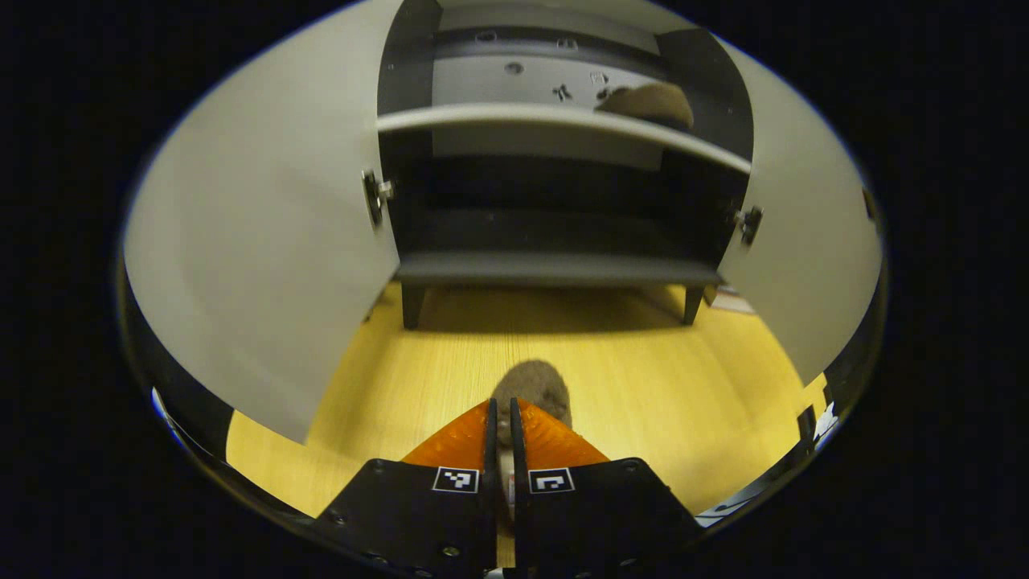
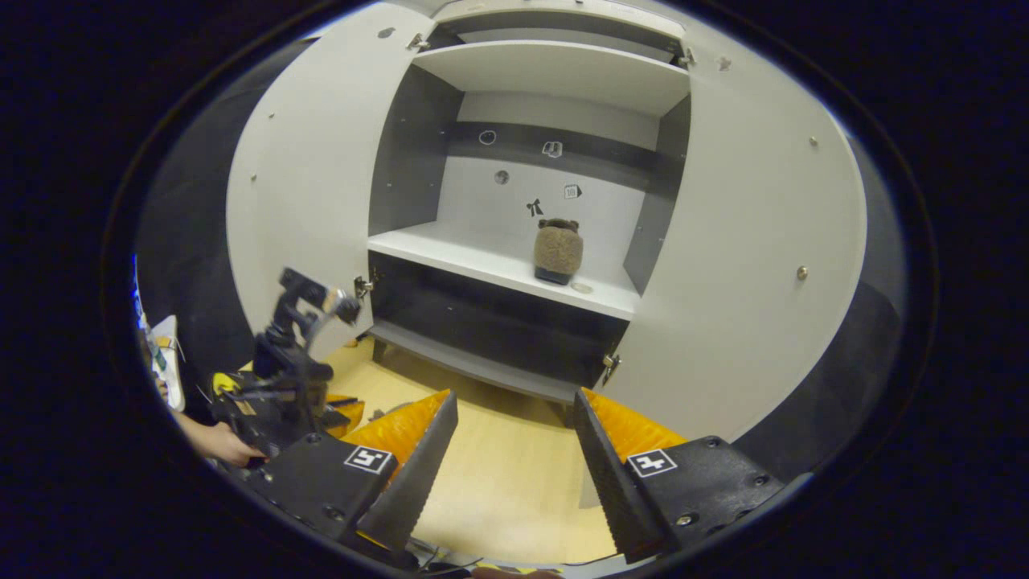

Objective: Grab one shoe with the right hand and put it into the shoe cabinet, grab the other shoe with the left hand and put it into the shoe cabinet; then close the right door with the right hand and the left door with the left hand.

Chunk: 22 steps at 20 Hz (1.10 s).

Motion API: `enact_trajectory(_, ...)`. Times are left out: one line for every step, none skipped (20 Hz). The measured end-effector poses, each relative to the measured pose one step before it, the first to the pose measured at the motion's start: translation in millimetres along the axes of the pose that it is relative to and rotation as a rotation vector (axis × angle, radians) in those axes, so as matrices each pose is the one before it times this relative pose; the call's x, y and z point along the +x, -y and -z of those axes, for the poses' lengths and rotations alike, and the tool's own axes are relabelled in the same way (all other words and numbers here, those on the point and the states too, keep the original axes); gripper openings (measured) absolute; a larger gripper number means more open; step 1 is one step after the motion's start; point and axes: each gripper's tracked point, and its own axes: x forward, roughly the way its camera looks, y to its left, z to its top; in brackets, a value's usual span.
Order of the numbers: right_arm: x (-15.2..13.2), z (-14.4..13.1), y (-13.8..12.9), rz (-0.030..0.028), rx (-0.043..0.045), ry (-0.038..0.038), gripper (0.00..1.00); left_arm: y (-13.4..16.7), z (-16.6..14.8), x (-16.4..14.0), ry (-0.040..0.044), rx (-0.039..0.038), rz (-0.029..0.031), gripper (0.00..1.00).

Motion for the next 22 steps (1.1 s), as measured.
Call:
enact_trajectory(1.16,-1.52,-3.27,-0.01169,0.01323,0.00361,0.92,-0.7,-23.96,-12.81,0.05146,-0.00229,-0.00228,0.08)
enact_trajectory(2.22,-0.66,-2.89,-0.01253,0.01378,0.00566,0.92,-1.78,-19.75,-9.98,0.04574,-0.00199,0.00088,0.07)
enact_trajectory(1.58,-1.52,-4.63,-0.01592,0.01355,0.00513,0.91,-3.15,-9.6,-5.76,0.01742,-0.01206,0.00038,0.07)
enact_trajectory(2.82,1.43,-3.44,-0.01176,0.00892,-0.00193,0.92,0.13,5.97,-2.58,-0.02737,-0.03617,0.02372,0.08)
enact_trajectory(1.54,2.87,-1.56,-0.005,0.00204,-0.00645,0.92,2.39,20.14,2.25,-0.0533,-0.04038,0.05437,0.07)
enact_trajectory(0.5,4.46,-1.04,-0.00209,-0.00172,-0.00948,0.92,-1.9,23.16,-8.97,-0.04256,-0.0113,0.01666,0.05)
enact_trajectory(0.1,6.13,-0.66,-0.00387,-0.00752,-0.01726,0.92,-12.78,26.65,11.32,-0.04206,0.02293,-0.03047,0.67)
enact_trajectory(0.0,9.69,-1.71,-0.00724,-0.01468,-0.02554,0.96,-13.55,30.79,12.54,-0.04129,0.05255,-0.04784,0.58)
enact_trajectory(-0.37,9.91,1.01,-0.00162,-0.02252,-0.03005,0.92,-7.35,29.45,14.88,-0.05901,0.04319,-0.02551,0.54)
enact_trajectory(-0.76,7.81,2.26,0.00013,-0.02088,-0.02612,0.96,-0.06,26.07,13.37,-0.0636,0.01435,0.00065,0.53)
enact_trajectory(-0.65,5.09,2.15,0.00259,-0.0158,-0.02046,0.91,2.03,17.12,12.52,-0.04417,-0.00703,0.00635,0.7)
enact_trajectory(0.34,3.23,2.2,0.00585,-0.01241,-0.01463,0.92,1.35,6.14,9.61,-0.00815,-0.01275,0.00164,0.54)
enact_trajectory(-0.77,1.45,1.87,0.00473,-0.00653,-0.0113,0.92,2.7,2.34,9.12,-0.00937,-0.00883,0.00939,0.54)
enact_trajectory(-0.75,2.0,0.76,0.00205,-0.0067,-0.01,0.92,-0.06,-0.73,5.75,-0.00545,-0.00742,0.00282,0.54)
enact_trajectory(-0.78,0.76,-0.05,0.00059,-0.00958,-0.00618,0.92,1.27,-2.88,1.99,-0.00344,-0.01063,0.01522,0.67)
enact_trajectory(0.02,1.53,-0.2,0.00024,-0.01238,-0.00787,0.92,0.59,-6.56,2.81,0.00196,-0.00791,0.01452,0.52)
enact_trajectory(0.14,2.04,-1.43,-0.00306,-0.01128,-0.00922,0.92,0.7,1.68,12.05,-0.01061,-0.00317,0.01274,0.66)
enact_trajectory(1.29,2.18,-1.95,-0.00356,-0.00629,-0.00899,0.92,-4.99,-9.75,5.1,0.01142,0.00624,0.00539,0.52)
enact_trajectory(0.44,1.94,-2.92,-0.00767,-0.00069,-0.00936,0.92,1.54,4.26,-3.54,-0.00802,0.00342,0.01199,0.67)
enact_trajectory(1.07,1.76,-3.93,-0.00922,0.0011,-0.00987,0.91,-1.5,-0.32,-0.63,0.01489,-0.00308,-0.00066,0.56)
enact_trajectory(0.91,2.53,-3.56,-0.00796,-0.00173,-0.01011,0.92,-0.3,2.97,0.13,-0.0008,-0.0134,0.01102,0.77)
enact_trajectory(0.83,2.5,-2.56,-0.00838,-0.00308,-0.01024,0.92,0.61,-0.65,0.07,-0.00586,-0.01875,0.00754,0.65)
